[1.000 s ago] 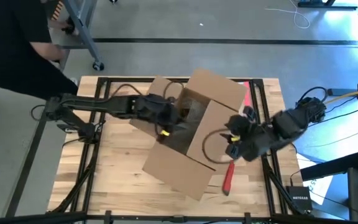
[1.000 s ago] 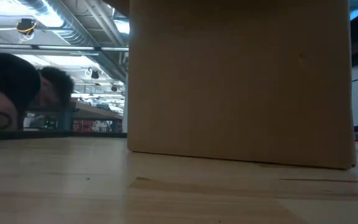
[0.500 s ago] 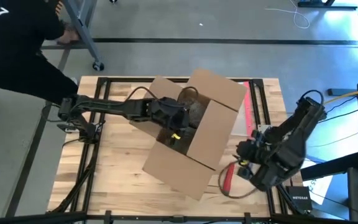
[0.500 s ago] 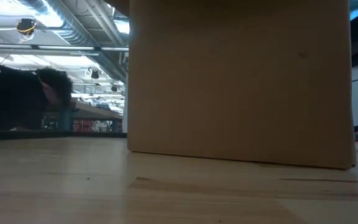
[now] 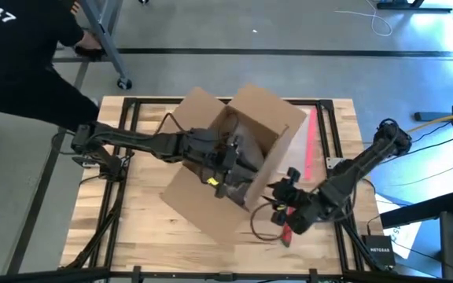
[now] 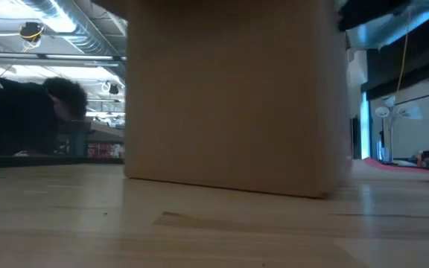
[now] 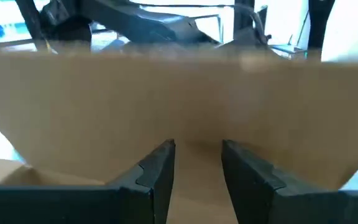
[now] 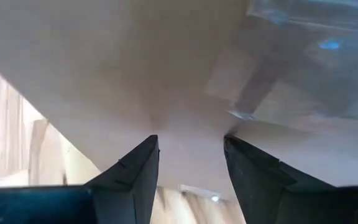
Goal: Unpack boxes
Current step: Open the cardboard box using the utility knife
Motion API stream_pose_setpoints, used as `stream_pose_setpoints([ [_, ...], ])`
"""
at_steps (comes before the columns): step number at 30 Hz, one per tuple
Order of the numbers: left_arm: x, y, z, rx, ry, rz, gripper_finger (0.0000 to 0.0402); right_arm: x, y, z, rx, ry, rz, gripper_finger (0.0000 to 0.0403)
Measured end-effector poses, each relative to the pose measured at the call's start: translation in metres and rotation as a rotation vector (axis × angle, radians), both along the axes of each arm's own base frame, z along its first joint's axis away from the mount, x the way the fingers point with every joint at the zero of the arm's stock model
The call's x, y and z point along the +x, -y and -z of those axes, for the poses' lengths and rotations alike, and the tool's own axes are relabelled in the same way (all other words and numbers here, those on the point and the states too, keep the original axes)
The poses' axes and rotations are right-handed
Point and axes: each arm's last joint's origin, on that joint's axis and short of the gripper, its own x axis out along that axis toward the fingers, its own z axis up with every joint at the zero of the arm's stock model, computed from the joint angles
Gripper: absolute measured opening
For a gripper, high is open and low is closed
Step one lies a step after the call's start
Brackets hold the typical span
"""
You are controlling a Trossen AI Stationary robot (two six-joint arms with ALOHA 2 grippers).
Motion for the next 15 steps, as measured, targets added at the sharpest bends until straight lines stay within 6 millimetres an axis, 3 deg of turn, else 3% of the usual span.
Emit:
stream_pose_setpoints([
  [4, 0.003, 0.003, 0.011, -0.004, -0.039, 0.005, 0.0127, 0.015, 0.015, 0.001, 0.007, -0.015, -0.023, 0.0179],
  [7, 0.003, 0.004, 0.016, -0.001, -0.082, 0.005, 0.0127, 0.013, 0.021, -0.005, 0.086, -0.105, -0.048, 0.0178],
  [15, 0.002, 0.004, 0.023, 0.009, -0.148, 0.004, 0.0127, -0.035, 0.001, -0.091, 0.388, -0.115, -0.158, 0.0178],
])
